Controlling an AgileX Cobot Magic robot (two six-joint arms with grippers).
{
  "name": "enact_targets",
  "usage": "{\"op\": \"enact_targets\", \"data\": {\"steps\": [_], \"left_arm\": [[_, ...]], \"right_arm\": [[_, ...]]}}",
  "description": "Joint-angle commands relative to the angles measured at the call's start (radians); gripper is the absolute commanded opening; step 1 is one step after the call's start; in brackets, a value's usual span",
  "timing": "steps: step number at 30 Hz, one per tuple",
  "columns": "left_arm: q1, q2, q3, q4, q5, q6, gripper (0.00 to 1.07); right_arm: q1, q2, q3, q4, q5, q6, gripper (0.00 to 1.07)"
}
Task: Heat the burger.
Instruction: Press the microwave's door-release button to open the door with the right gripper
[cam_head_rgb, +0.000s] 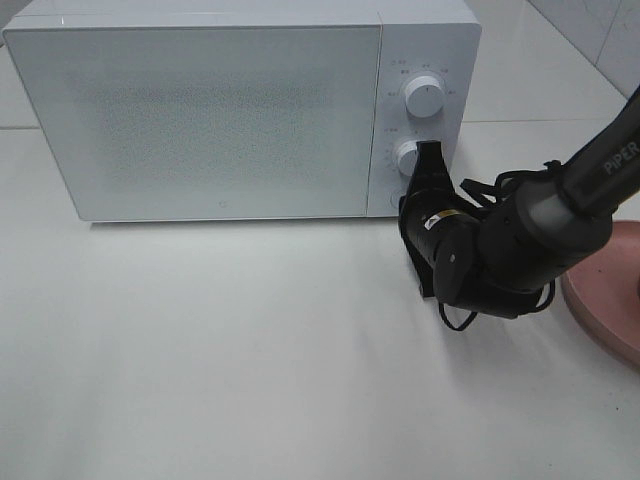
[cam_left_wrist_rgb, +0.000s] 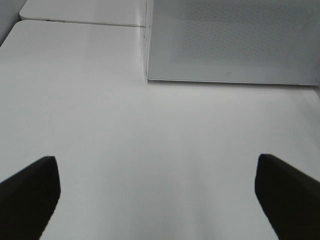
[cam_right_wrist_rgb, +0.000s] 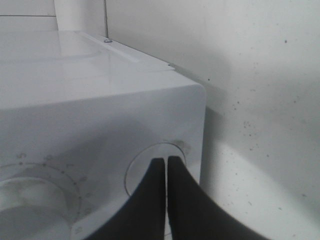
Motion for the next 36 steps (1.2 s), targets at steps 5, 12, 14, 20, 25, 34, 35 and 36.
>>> {"op": "enact_targets", "data": {"steps": [5,12,14,20,25,34,35,36], "left_arm": [[0.001,-0.008,0.001,-0.004,0.002,-0.006,0.98],[0.001,-0.008,0.001,-0.004,0.002,-0.006,0.98],[0.001,-0.008,0.001,-0.004,0.002,-0.006,0.98],[0.001,-0.008,0.001,-0.004,0.002,-0.006,0.98],[0.001,-0.008,0.001,-0.004,0.002,-0.006,0.98],[0.001,-0.008,0.001,-0.004,0.002,-0.006,0.98],[0.001,-0.008,0.001,-0.004,0.002,-0.006,0.98],[0.001,-0.008,0.001,-0.004,0.002,-0.006,0.98]], "right_arm": [[-0.004,0.008,-0.032,-0.004,-0.016,-0.007,0.00],[-0.018,0.008,-0.046,-0.003,-0.025,-0.016,0.00],[-0.027,0.008,-0.046,-0.005,-0.025,-0.016,0.00],[-0.027,0.008,-0.069,-0.007,-0.050,-0.012,0.00],[-0.027,0.008,-0.109,-0.026,-0.053,-0.012,0.00],[-0.027,0.008,-0.131,-0.027,-0.107,-0.016,0.00],[-0.027,0.008,-0.131,-0.027,-0.107,-0.016,0.00],[-0.027,0.008,-0.131,-0.022,-0.118,-0.018,0.00]]}}
